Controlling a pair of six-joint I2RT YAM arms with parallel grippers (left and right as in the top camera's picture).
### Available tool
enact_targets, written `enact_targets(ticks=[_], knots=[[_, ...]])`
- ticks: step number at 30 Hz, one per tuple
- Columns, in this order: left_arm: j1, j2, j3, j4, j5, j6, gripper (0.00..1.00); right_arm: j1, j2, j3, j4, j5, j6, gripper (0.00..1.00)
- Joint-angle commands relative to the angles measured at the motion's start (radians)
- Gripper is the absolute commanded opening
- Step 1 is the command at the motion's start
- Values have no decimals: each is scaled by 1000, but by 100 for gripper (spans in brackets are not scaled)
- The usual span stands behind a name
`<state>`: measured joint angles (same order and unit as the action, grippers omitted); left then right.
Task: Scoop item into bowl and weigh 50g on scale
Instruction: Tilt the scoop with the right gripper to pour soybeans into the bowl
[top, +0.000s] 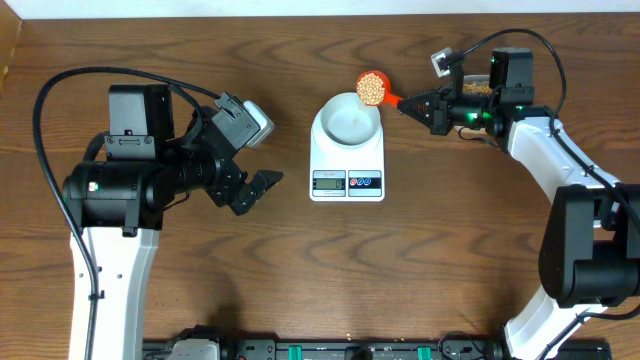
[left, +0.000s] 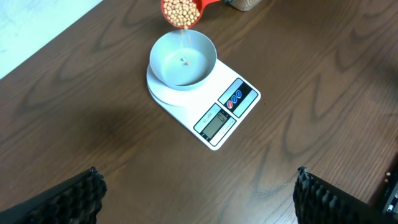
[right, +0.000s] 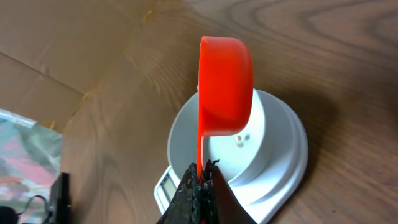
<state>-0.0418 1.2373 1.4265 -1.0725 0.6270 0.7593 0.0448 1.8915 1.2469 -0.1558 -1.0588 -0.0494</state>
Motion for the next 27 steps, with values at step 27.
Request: enact_targets(ticks=[27], knots=[[4,-1,18,0,16,-2,98,58,12,-5,-20,101,-203,1]])
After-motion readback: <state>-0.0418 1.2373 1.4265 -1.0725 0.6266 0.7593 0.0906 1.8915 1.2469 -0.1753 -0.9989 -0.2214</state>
